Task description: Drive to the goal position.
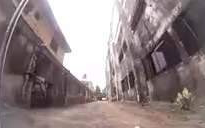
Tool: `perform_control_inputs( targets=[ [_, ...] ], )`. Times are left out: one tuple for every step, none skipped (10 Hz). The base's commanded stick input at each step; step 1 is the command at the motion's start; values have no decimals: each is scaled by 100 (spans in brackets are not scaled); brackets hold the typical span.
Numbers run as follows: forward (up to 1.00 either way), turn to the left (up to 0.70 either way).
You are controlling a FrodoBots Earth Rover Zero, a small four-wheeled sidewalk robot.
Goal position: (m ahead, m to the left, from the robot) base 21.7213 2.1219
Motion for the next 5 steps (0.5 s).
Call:
perform_control_inputs(
  targets=[
    [78,3],
    [78,3],
    [78,3],
    [78,3],
    [78,3]
  ],
)
